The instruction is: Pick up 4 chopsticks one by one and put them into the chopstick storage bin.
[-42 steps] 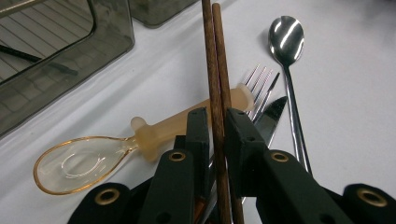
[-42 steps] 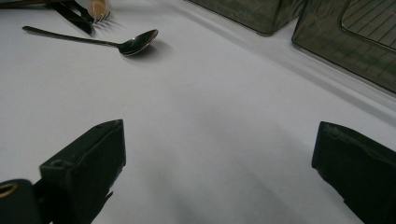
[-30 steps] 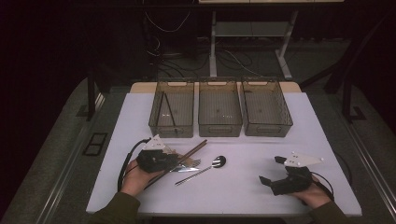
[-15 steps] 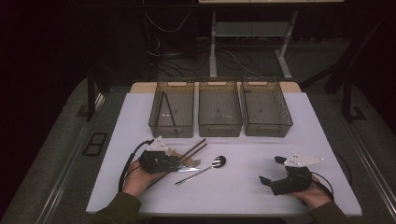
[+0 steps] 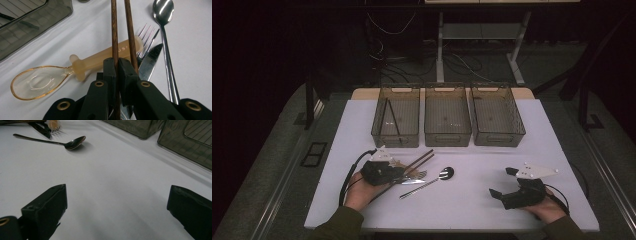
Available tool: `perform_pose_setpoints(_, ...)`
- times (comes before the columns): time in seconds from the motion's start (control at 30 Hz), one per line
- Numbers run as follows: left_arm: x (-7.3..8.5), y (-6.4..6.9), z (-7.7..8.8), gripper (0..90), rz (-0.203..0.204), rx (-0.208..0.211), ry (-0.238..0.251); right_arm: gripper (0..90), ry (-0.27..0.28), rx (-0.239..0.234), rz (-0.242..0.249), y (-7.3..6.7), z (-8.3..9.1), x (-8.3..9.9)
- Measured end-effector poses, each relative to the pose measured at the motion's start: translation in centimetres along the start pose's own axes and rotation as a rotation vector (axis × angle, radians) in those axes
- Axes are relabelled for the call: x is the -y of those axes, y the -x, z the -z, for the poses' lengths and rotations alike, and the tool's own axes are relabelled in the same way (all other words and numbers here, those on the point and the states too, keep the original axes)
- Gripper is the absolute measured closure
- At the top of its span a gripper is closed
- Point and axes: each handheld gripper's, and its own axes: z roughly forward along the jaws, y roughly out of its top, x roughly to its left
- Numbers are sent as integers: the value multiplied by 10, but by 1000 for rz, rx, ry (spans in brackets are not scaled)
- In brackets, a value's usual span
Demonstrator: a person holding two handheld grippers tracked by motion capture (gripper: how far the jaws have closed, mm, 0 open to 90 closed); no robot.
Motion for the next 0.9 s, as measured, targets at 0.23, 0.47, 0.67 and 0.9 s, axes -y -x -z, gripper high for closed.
perform_pose_setpoints(0.23,0,-1,3,841,25,-1,18,31,7,-10,5,-2,-2,0)
perform_pose_setpoints(0.47,-1,-2,9,841,31,5,19,31,9,-17,12,-6,-8,-2)
perform_pose_setpoints(0.67,0,-3,14,842,53,5,30,31,12,-11,13,-3,-13,-5)
perform_pose_setpoints(0.9,-1,1,21,842,77,24,45,31,19,-9,10,0,-12,-5)
